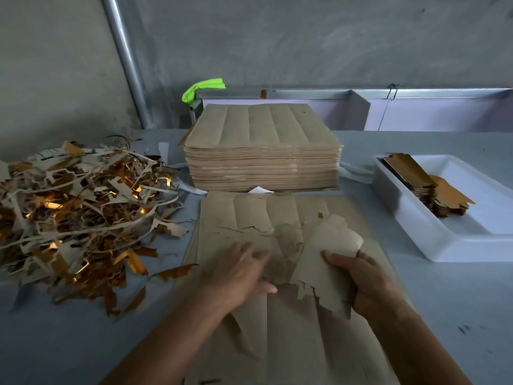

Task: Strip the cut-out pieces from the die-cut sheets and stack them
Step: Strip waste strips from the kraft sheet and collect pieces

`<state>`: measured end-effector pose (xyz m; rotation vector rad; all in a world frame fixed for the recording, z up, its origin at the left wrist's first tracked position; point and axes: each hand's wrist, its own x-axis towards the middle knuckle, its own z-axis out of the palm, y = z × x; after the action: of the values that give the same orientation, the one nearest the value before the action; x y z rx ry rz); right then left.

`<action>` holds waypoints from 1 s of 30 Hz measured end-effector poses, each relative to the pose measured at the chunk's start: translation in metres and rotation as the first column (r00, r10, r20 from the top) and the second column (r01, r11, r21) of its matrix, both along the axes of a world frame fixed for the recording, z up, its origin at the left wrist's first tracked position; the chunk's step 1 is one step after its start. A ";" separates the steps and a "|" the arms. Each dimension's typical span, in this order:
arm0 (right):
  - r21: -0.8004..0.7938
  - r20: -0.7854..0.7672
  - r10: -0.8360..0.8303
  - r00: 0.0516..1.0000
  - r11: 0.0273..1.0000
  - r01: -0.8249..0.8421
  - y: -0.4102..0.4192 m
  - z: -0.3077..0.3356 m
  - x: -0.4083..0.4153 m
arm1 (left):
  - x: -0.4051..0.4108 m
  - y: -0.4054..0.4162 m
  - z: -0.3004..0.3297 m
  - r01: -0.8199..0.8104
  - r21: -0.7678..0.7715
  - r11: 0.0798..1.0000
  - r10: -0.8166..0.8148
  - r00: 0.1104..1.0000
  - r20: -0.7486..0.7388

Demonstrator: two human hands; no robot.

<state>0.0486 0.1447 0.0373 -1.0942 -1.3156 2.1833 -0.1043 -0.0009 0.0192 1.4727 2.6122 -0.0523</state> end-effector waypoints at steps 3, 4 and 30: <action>0.020 0.002 -0.013 1.000 1.000 0.013 0.001 0.003 0.004 | -0.015 0.003 -0.009 0.098 -0.006 0.995 -0.098 0.983 -0.158; 0.030 -0.003 -0.016 1.000 0.999 0.016 0.002 0.003 0.006 | -0.018 0.002 -0.010 0.137 -0.009 0.990 -0.137 0.973 -0.187; 0.516 0.439 0.118 0.891 0.778 -0.357 0.008 0.055 -0.032 | -0.009 -0.006 0.029 0.464 0.645 0.607 -0.414 0.878 -0.242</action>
<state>0.0165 0.1524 0.0926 -1.1621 -2.2306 1.5355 -0.1134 -0.0068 0.0482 2.3605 2.3248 0.9440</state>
